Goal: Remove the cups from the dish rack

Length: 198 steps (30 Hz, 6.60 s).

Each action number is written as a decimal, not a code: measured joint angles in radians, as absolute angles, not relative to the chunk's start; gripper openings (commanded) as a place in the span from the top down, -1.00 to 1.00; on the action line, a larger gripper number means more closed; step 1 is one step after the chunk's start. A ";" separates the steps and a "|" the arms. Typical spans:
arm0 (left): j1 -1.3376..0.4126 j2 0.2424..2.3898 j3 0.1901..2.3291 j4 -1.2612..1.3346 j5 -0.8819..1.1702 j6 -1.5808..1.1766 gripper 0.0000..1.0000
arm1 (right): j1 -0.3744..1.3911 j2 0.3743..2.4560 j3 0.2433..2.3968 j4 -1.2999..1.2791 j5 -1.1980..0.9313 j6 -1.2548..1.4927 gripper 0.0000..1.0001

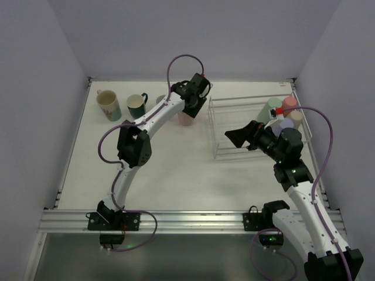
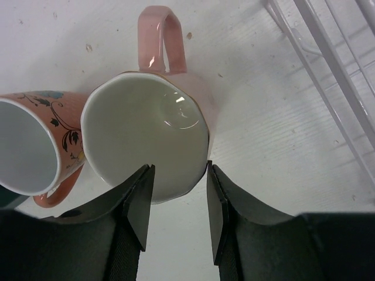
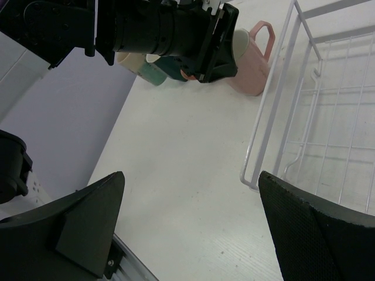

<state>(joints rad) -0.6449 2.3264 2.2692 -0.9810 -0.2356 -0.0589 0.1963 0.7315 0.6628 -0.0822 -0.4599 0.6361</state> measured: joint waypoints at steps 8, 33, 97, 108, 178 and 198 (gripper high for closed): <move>-0.645 2.318 2.262 -0.932 -0.272 -0.065 -0.46 | 0.196 0.726 0.663 -0.085 -0.452 0.635 -0.98; -0.653 1.111 1.262 -0.301 -0.108 -0.186 -0.93 | 0.196 0.690 0.724 -0.176 -0.211 0.641 -0.96; -0.602 0.672 0.751 -0.215 0.103 -0.305 -0.78 | -0.093 0.786 0.782 -0.121 -0.257 0.639 0.31; -0.602 0.923 0.756 0.142 0.387 -0.637 -0.77 | 0.178 0.797 0.655 0.345 -0.661 0.914 0.27; -0.452 1.526 1.237 -0.812 -0.291 -0.272 1.00 | 0.340 0.864 0.579 0.176 -0.562 0.704 -0.98; -0.321 1.645 1.267 -0.789 -0.222 -0.189 0.68 | 0.340 0.884 0.579 0.179 -0.563 0.700 -0.98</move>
<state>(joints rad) -0.3214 1.6447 1.2667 -0.7887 -0.2222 -0.1890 0.3405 0.8837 0.5793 0.1787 -0.5629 0.7002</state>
